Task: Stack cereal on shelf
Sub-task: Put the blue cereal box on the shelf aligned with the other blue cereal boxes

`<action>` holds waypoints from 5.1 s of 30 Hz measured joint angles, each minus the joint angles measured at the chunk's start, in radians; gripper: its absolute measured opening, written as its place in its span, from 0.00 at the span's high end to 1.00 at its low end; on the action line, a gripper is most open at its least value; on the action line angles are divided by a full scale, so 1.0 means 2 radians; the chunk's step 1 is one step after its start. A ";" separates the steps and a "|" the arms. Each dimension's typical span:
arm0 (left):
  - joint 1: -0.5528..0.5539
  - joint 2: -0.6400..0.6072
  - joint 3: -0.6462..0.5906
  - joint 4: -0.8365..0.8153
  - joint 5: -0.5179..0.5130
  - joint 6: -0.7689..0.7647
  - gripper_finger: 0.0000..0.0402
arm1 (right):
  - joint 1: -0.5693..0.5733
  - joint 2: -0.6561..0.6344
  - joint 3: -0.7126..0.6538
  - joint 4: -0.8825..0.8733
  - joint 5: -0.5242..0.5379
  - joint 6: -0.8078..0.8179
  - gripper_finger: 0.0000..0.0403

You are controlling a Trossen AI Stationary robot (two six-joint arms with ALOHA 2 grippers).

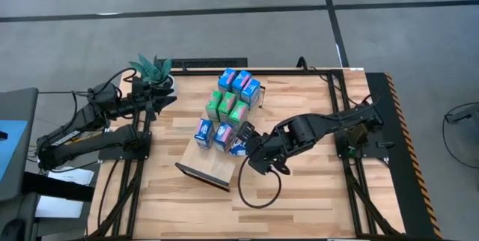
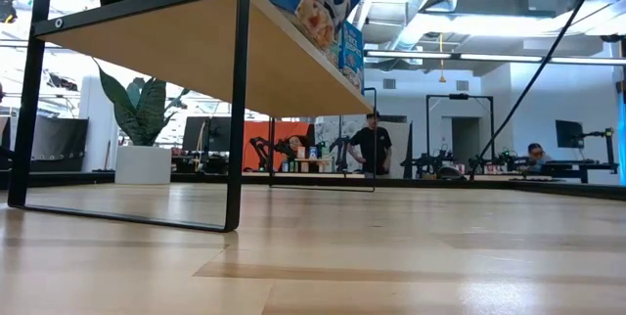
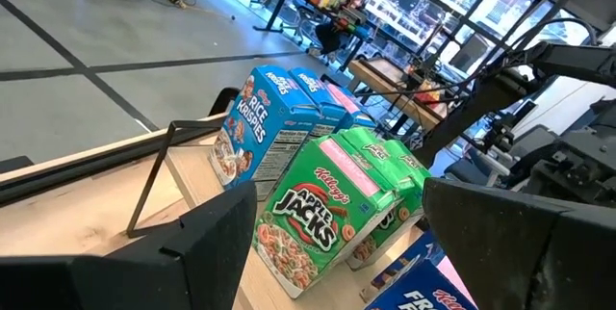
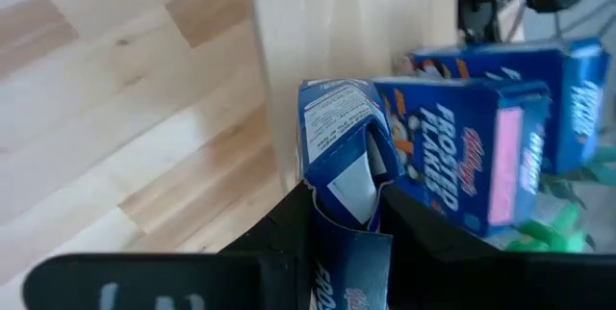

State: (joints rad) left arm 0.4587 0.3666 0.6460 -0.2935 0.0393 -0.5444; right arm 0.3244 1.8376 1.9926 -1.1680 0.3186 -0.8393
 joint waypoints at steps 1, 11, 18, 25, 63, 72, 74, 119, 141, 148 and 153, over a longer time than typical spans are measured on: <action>0.000 0.000 0.000 0.000 0.000 0.000 0.29 | 0.000 0.000 0.000 0.000 -0.007 0.000 0.73; 0.000 0.000 0.000 0.000 -0.001 0.000 0.29 | -0.007 0.000 0.000 0.000 -0.026 0.001 0.73; 0.000 0.000 0.000 0.000 -0.001 0.000 0.29 | -0.011 0.000 0.000 -0.001 -0.028 0.014 0.72; 0.000 0.000 0.000 0.000 -0.001 0.001 0.29 | -0.014 0.000 0.000 -0.004 -0.029 0.031 0.61; 0.000 0.000 0.000 0.000 -0.001 0.001 0.29 | -0.016 0.000 0.001 0.041 -0.025 -0.002 0.45; 0.000 0.000 0.000 0.000 -0.001 0.000 0.29 | -0.023 0.000 0.001 0.043 -0.025 -0.003 0.41; 0.000 0.000 0.000 0.000 -0.001 0.000 0.29 | -0.023 0.000 0.001 0.045 -0.024 -0.003 0.41; 0.000 0.000 0.000 0.000 -0.001 0.000 0.29 | -0.033 0.012 -0.016 0.098 0.013 -0.065 0.40; 0.000 0.000 0.000 0.003 -0.014 0.000 0.29 | -0.019 0.024 -0.018 0.107 0.089 -0.082 0.40; 0.000 0.000 0.000 0.003 -0.014 0.000 0.29 | -0.014 0.024 -0.018 0.111 0.088 -0.082 0.40; 0.000 0.000 0.000 0.003 -0.014 0.000 0.29 | -0.008 0.024 -0.018 0.111 0.086 -0.076 0.40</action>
State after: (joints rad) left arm 0.4589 0.3664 0.6456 -0.2867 0.0113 -0.5446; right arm 0.3080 1.8851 1.9575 -0.9457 0.4913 -0.9922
